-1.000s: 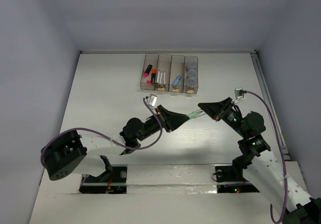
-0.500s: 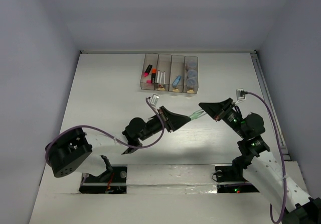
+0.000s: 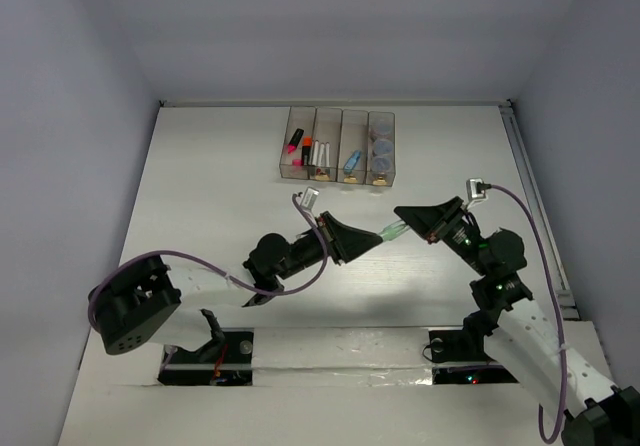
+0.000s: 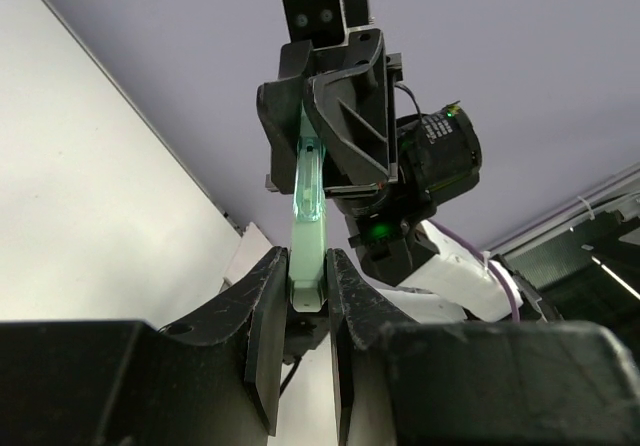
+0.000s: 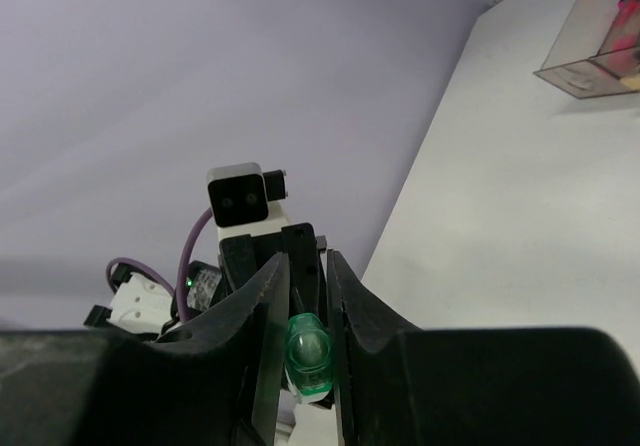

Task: Sort the stationery into containers
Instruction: Close the pen cap on the pen.

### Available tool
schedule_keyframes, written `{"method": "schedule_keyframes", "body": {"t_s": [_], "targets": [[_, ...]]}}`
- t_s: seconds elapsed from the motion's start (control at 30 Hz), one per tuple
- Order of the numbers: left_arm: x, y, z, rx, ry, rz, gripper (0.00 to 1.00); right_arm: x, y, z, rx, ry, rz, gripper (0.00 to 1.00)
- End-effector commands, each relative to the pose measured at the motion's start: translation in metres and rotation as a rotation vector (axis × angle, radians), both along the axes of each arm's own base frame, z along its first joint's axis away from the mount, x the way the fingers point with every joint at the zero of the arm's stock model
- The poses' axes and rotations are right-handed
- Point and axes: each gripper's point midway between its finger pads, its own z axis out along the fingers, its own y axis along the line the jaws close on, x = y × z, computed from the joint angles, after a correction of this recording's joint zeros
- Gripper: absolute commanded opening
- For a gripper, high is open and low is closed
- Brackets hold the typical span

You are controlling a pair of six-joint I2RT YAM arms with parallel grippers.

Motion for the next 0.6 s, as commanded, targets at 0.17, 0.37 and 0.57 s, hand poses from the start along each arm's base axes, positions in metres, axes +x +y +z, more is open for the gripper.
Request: {"method": "schedule_keyframes", "body": {"t_s": [0.17, 0.37, 0.57], "targets": [[-0.033, 0.042, 0.12, -0.416, -0.275, -0.018, 0.0, -0.013, 0.004, 0.019, 0.019, -0.064, 0.051, 0.24], [-0.023, 0.032, 0.122, -0.418, -0.272, 0.004, 0.0, -0.014, 0.001, 0.026, 0.013, -0.076, 0.032, 0.24], [-0.027, 0.022, 0.138, -0.472, -0.29, -0.041, 0.0, -0.014, -0.005, 0.027, -0.026, -0.089, -0.016, 0.23]]}}
